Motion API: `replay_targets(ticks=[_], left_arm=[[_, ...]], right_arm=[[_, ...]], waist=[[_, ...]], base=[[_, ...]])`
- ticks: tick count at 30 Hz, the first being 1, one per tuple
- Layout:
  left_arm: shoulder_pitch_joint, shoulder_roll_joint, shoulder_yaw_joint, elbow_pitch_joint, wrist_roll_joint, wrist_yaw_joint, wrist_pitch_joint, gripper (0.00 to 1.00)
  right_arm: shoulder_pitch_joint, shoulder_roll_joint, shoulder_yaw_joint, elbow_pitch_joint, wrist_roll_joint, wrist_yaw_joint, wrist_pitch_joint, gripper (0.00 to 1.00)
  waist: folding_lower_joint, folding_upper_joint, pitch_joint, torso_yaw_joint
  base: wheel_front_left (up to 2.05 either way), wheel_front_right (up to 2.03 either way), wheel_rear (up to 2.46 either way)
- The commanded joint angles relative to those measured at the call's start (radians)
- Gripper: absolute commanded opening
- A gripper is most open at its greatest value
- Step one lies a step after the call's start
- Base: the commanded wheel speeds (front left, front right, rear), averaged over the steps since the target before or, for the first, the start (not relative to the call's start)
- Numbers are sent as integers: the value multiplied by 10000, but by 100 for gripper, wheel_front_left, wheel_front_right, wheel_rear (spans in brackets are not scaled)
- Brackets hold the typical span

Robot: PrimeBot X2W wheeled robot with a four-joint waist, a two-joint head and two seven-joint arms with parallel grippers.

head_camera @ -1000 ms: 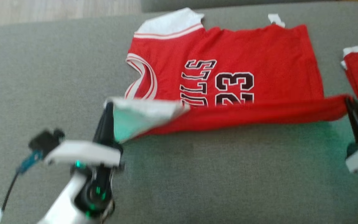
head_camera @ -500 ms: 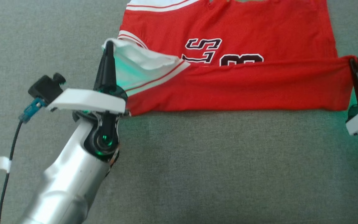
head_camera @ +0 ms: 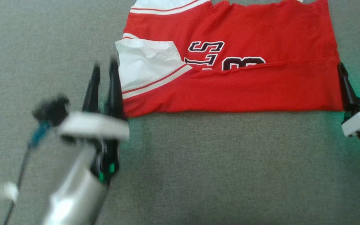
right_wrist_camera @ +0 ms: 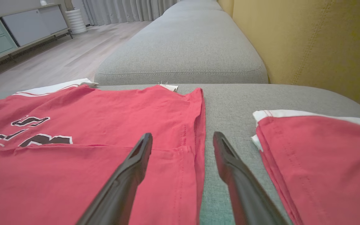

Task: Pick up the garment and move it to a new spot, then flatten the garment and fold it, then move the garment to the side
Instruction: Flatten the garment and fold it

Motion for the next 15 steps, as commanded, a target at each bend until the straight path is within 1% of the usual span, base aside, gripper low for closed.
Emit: replay_targets(ticks=[1, 4, 7, 10, 15], left_arm=[[435, 215, 393, -337, 624, 182, -73, 100], [1376, 298, 537, -441, 2343, 890, -75, 100], [1938, 285, 597, -189, 3273, 1300, -76, 100], [1995, 199, 737, 224, 3617, 1400, -76, 100], [1625, 135, 566, 1158, 3940, 1197, -74, 100]], right_arm=[[382, -106, -59, -307, 15, -9, -130, 100], [769, 29, -259, -569, -96, -9, -133, 100], [1058, 153, -402, -766, -177, -9, -135, 100], [1214, 225, -467, -879, -217, -9, -135, 100], [1279, 280, -499, -912, -283, -9, -136, 100]], waist=[[1, 0, -94, -11], [1, 0, -255, -37], [1, 0, -349, -83], [1, 0, -398, -137], [1, 0, -407, -270]], base=[[0, 0, 0], [0, 0, 0], [0, 0, 0], [0, 0, 0], [0, 0, 0]])
